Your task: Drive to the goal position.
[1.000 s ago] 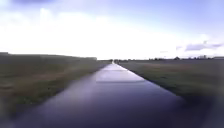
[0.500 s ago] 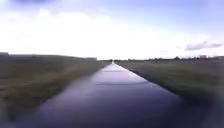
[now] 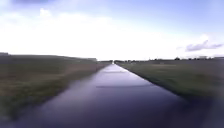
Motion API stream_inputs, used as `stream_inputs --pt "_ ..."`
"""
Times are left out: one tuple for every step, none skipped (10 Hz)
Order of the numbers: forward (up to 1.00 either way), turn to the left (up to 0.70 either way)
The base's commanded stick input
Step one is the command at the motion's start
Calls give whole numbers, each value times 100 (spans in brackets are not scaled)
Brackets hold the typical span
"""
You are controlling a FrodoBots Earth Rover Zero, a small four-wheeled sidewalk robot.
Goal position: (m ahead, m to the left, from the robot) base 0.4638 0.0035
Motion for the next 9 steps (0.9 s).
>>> stream_inputs --pt "45 0" --pt "45 0" --pt "45 0" --pt "45 0" --pt "45 0" --pt "45 0" --pt "45 0" --pt "45 0" --pt "45 0"
